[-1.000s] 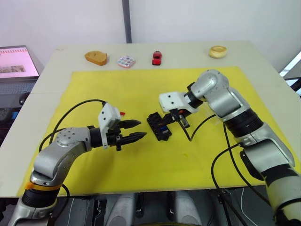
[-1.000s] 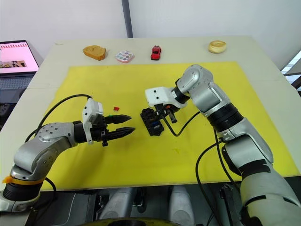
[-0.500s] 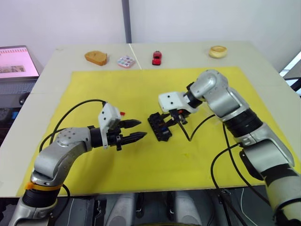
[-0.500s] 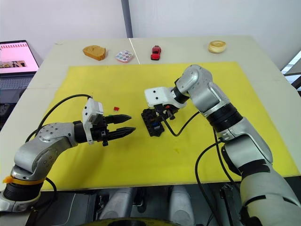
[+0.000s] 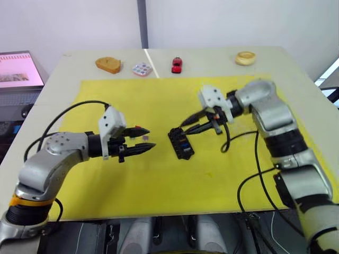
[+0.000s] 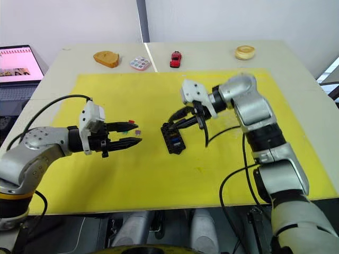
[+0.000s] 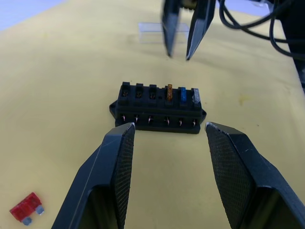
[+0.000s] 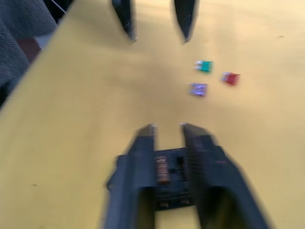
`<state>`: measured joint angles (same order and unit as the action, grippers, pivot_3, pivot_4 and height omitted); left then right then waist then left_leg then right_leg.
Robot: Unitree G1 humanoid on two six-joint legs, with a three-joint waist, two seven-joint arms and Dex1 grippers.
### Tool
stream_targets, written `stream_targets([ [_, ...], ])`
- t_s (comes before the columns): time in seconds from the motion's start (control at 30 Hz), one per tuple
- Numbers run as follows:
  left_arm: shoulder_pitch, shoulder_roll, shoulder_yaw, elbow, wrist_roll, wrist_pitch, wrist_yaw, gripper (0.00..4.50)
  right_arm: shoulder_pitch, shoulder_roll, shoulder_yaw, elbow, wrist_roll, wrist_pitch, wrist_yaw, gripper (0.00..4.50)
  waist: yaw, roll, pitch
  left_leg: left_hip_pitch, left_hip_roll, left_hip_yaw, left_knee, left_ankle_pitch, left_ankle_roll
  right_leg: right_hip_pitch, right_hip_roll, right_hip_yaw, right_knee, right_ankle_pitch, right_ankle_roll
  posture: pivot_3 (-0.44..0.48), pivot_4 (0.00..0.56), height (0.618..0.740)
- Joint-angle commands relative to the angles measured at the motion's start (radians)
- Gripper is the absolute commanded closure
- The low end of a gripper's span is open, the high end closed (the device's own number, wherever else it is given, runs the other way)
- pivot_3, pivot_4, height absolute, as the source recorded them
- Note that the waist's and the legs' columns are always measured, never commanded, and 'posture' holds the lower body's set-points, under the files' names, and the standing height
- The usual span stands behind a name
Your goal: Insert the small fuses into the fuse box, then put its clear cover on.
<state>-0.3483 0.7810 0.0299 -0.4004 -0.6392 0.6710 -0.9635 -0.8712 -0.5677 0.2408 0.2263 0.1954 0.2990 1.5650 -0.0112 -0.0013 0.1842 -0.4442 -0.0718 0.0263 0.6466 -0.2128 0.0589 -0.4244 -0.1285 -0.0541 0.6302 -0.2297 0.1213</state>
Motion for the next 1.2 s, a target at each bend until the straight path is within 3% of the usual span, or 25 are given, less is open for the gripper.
stream_targets([
  [0.03,-0.033,0.03,0.048,-0.003,-0.04,0.014,-0.032,2.02,0.011,0.028,-0.053,-0.005,0.034,-0.065,-0.063,4.47,-0.001,0.0,0.0,0.0,0.0,0.0,0.0,0.0,0.0,0.0,0.0,0.0,0.0,0.0,0.0,0.0,0.15,0.74],
  [0.33,0.026,0.046,0.032,0.006,-0.026,0.016,-0.054,2.02,0.077,0.044,-0.027,0.032,0.011,-0.121,-0.136,4.47,0.001,0.0,0.0,0.0,0.0,0.0,0.0,0.0,0.0,0.0,0.0,0.0,0.0,0.0,0.0,0.0,0.15,0.74],
  [0.5,0.049,0.059,0.016,0.006,0.022,-0.017,-0.061,2.02,0.079,0.042,-0.019,0.053,0.007,-0.135,-0.14,4.47,-0.001,0.0,0.0,0.0,0.0,0.0,-0.001,0.0,0.0,-0.001,0.0,0.0,0.0,0.0,0.0,0.0,0.15,0.74],
  [1.2,0.067,0.055,0.033,-0.005,0.023,-0.016,-0.048,2.02,0.118,0.022,0.032,0.135,-0.064,-0.207,-0.136,4.47,0.001,0.0,0.0,0.0,0.0,0.0,0.0,0.0,0.0,0.0,0.0,0.0,0.0,0.0,0.0,0.0,0.15,0.74],
])
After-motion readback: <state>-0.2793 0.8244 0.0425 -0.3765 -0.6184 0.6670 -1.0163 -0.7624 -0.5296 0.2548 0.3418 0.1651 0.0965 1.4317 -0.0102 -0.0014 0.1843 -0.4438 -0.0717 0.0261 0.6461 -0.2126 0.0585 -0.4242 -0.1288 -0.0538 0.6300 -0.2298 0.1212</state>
